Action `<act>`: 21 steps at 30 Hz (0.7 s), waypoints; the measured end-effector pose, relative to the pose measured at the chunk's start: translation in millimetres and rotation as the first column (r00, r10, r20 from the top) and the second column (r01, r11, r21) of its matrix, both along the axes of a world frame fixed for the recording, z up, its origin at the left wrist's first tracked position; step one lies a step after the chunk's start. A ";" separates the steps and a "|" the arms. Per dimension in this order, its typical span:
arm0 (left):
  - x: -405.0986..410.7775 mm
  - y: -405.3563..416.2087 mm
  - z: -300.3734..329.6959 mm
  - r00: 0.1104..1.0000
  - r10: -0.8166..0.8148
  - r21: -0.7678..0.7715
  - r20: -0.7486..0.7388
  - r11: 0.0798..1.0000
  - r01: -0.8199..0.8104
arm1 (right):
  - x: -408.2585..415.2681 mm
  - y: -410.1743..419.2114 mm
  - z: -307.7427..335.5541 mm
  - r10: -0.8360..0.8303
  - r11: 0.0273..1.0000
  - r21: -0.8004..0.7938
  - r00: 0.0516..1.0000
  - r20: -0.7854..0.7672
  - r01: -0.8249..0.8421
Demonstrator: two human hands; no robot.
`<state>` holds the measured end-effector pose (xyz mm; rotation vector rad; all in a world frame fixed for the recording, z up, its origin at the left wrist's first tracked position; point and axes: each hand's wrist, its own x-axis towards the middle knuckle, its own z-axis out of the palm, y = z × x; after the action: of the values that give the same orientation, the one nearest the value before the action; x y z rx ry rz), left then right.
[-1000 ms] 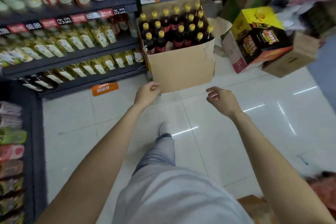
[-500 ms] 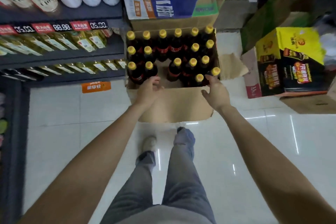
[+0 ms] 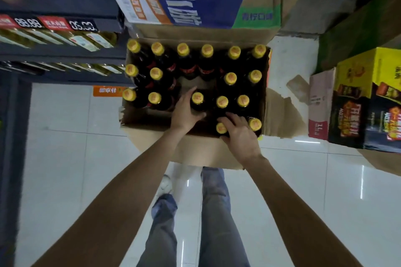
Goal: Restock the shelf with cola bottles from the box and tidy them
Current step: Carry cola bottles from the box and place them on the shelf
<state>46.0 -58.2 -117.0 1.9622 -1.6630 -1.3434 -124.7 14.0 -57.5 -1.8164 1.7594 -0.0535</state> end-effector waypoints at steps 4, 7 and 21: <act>-6.6 -0.6 -8.9 0.996 0.054 -0.078 0.071 0.996 -0.049 | -2.3 -2.1 -6.1 0.017 0.999 -0.030 0.994 0.112 -0.014; -2.4 4.7 0.8 0.994 0.063 -0.112 0.094 0.992 -0.052 | -0.2 -1.7 6.4 0.054 0.990 -0.135 0.994 0.091 -0.042; 89.7 90.3 205.9 0.923 0.329 -0.358 -0.200 0.852 -0.381 | 55.8 -10.9 213.4 -0.086 0.984 -0.053 0.711 0.698 0.171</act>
<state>135.8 32.1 88.9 1.7849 -1.2968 -0.8978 -68.9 3.2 155.9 -1.4492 1.3297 -0.8103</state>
